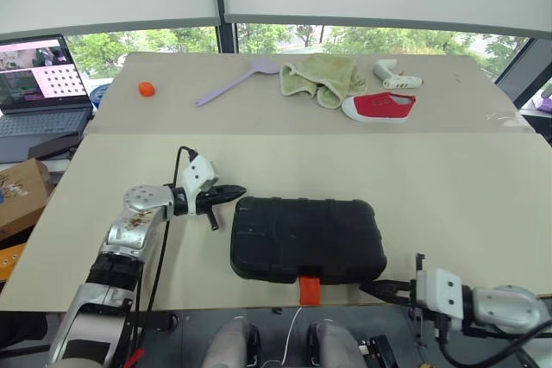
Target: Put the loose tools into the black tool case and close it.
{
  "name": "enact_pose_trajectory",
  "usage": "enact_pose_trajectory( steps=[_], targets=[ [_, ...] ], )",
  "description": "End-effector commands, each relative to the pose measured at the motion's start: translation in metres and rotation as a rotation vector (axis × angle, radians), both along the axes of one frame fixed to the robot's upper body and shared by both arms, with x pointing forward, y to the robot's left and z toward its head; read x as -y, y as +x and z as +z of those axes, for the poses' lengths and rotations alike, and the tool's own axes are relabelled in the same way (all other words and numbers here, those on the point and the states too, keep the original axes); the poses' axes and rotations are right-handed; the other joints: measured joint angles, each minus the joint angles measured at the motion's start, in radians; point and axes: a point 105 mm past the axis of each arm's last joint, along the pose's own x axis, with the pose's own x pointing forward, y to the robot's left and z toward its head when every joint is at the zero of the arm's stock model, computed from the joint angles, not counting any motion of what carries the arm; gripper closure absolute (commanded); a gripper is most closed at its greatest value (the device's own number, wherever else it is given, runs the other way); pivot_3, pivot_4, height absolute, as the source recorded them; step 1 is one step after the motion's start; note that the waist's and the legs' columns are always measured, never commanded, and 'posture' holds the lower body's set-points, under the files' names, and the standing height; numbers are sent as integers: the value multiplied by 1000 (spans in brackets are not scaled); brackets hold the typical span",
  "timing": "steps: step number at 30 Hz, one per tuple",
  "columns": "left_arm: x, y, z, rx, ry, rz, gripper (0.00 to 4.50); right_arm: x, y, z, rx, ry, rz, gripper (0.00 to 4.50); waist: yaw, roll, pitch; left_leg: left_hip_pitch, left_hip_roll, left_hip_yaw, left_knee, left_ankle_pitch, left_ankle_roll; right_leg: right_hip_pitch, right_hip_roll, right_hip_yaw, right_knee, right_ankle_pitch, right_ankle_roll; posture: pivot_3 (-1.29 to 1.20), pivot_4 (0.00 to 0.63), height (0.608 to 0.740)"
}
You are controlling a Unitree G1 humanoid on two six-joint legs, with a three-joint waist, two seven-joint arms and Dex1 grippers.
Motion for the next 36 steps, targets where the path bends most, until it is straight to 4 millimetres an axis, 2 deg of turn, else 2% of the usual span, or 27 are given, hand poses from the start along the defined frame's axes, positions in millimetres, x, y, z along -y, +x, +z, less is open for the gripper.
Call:
enact_pose_trajectory(
  steps=[1,6,12,16,18,21,23,25,28,31,33,35,36],
  targets=[
    [4,-2,4,-44,-5,-29,4416,6,31,10,112,-45,-67,4500,-1,0,0,0,0,0,0,0,0,0,0,0,0,0,0,0,150,740],
    [9,-6,4,-67,-93,22,4416,13,74,22,217,-39,-173,4500,-2,-2,1,-1,0,0,1,0,0,-1,0,1,1,0,0,0,150,740],
    [9,-12,13,-65,-196,94,4416,18,102,22,241,-35,-211,4500,-2,-2,1,-3,0,0,1,1,-1,-2,0,0,2,0,0,0,150,740],
    [-6,-10,30,-23,-236,132,4416,25,120,24,260,-23,-235,4500,-6,-2,2,-2,0,0,2,1,-1,-1,0,0,3,0,0,0,150,740],
    [-9,-9,44,26,-227,93,4416,29,121,24,250,-17,-240,4500,-8,-2,2,-1,0,0,2,1,-1,-2,0,0,4,0,0,0,150,740],
    [-1,-11,74,80,-244,-23,4416,35,111,24,198,12,-239,4500,0,-2,2,-2,0,0,2,2,-2,-2,0,0,5,0,-1,0,150,740],
    [19,-18,89,90,-235,-152,4416,37,96,24,142,42,-226,4500,9,-2,2,-2,-1,-1,2,2,-2,-1,-1,-1,5,0,-1,0,150,740],
    [45,-24,93,84,-219,-266,4416,35,79,28,110,83,-194,4500,13,-2,2,-2,-2,-1,2,1,-1,0,-2,-1,4,0,0,0,150,740],
    [74,-28,81,67,-156,-361,4416,29,62,36,76,135,-187,4500,10,-2,2,-1,-2,0,3,1,0,3,-1,0,1,0,1,0,150,740],
    [91,-25,64,53,-103,-382,4416,20,50,42,54,173,-167,4500,-2,-2,1,0,-1,0,2,1,0,3,1,1,1,0,1,0,150,740],
    [100,-25,46,4,-42,-379,4416,11,44,45,40,197,-150,4500,-7,-2,2,1,-1,0,1,1,-1,2,2,1,2,0,1,0,150,740],
    [97,-21,9,-66,136,-329,4416,2,40,46,6,205,-139,4500,-2,-1,1,1,-1,0,0,1,-1,1,2,1,2,0,0,0,150,740],
    [98,-17,2,-71,155,-280,4416,-1,40,46,4,203,-133,4500,0,0,0,2,-1,-1,0,1,-1,3,2,1,2,0,0,0,150,740]
  ],
)
